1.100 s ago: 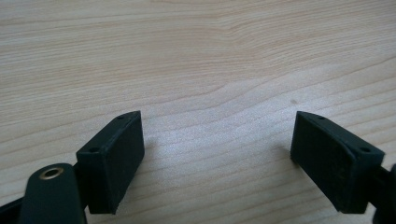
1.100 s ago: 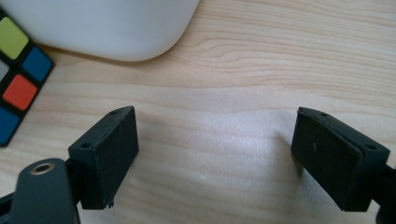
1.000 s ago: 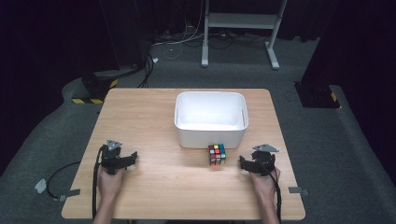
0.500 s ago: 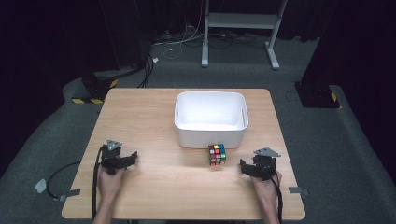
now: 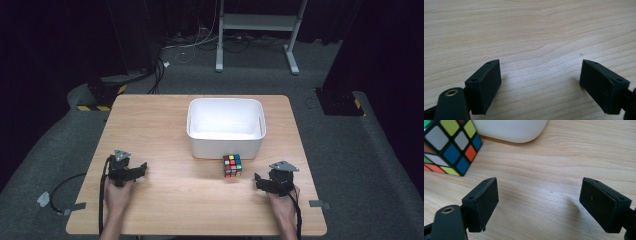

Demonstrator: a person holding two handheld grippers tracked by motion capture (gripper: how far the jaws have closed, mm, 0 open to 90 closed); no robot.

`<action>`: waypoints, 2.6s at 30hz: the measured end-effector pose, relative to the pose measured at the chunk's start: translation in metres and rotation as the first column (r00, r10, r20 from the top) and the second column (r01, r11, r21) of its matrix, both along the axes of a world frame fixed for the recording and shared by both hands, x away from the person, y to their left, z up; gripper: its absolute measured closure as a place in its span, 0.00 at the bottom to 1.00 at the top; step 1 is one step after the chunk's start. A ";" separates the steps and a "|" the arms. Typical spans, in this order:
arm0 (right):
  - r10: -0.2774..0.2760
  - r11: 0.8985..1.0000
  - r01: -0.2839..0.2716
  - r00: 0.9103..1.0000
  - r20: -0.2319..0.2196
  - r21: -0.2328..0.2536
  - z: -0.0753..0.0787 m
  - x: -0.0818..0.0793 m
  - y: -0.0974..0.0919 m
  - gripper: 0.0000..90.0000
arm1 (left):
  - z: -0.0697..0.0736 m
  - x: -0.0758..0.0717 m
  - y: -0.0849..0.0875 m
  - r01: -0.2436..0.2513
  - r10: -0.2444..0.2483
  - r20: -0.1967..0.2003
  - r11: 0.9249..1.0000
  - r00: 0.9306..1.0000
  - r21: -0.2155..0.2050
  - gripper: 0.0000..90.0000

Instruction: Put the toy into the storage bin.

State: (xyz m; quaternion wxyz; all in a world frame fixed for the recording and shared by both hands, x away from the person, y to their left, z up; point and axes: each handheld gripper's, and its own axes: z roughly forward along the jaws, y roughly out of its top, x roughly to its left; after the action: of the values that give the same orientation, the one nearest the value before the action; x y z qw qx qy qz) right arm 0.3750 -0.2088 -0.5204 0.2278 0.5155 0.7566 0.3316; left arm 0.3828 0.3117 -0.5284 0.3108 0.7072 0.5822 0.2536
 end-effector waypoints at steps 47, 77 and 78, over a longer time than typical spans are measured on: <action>0.093 0.993 -0.095 0.995 0.024 0.063 0.007 -0.035 0.017 0.20 | 0.000 0.000 0.000 -0.001 0.001 0.002 1.000 1.000 -0.002 0.20; 0.201 0.978 -0.203 0.978 0.052 0.049 0.016 -0.034 0.054 0.17 | 0.000 0.000 0.000 0.000 0.000 0.000 1.000 1.000 -0.001 0.20; 0.201 0.978 -0.203 0.978 0.049 0.051 0.016 -0.033 0.056 0.17 | 0.000 0.000 0.000 0.000 0.000 0.000 1.000 1.000 0.000 0.20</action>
State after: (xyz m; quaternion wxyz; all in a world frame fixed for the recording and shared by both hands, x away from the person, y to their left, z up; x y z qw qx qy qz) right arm 0.3423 -0.1532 -0.5039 0.1949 0.4347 0.7904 0.3852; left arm 0.3828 0.3117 -0.5284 0.3110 0.7071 0.5823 0.2536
